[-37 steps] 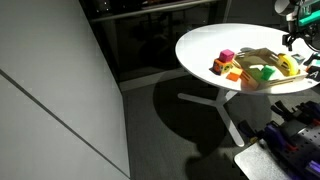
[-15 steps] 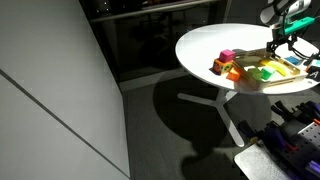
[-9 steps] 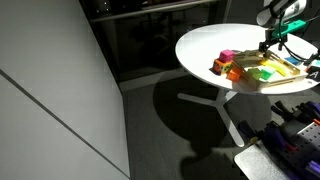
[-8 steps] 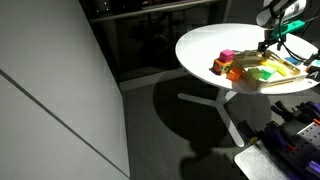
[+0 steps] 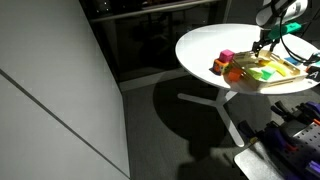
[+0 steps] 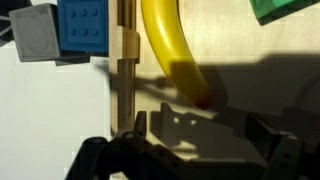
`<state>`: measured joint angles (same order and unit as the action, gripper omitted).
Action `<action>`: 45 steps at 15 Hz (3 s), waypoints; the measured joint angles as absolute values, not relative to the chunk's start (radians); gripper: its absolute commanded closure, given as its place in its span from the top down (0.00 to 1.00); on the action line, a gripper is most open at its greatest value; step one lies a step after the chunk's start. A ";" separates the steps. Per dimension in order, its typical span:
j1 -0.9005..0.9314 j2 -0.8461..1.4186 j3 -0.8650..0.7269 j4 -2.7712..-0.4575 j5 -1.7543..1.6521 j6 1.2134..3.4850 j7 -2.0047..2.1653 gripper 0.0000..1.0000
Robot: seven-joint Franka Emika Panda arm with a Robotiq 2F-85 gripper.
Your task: Put the banana on the tray then stack the green blocks
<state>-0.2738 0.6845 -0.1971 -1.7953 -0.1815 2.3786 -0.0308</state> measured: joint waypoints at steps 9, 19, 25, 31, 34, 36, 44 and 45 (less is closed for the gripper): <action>-0.274 0.626 -0.158 -1.900 -0.137 2.333 -0.066 1.00; -0.252 0.503 -0.152 -2.071 -0.146 2.416 -0.133 1.00; -0.251 0.442 -0.160 -2.151 -0.150 2.416 -0.165 1.00; -0.251 0.433 -0.170 -2.216 -0.195 2.485 -0.231 1.00; -0.251 0.433 -0.171 -2.258 -0.232 2.560 -0.254 1.00; -0.251 0.433 -0.171 -2.283 -0.250 2.607 -0.264 1.00; -0.251 0.433 -0.182 -2.319 -0.265 2.667 -0.282 0.49; -0.251 0.433 -0.185 -2.319 -0.265 2.667 -0.281 0.40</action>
<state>-0.2507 0.4325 -0.1849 -2.3193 -0.2654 2.6669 -0.2815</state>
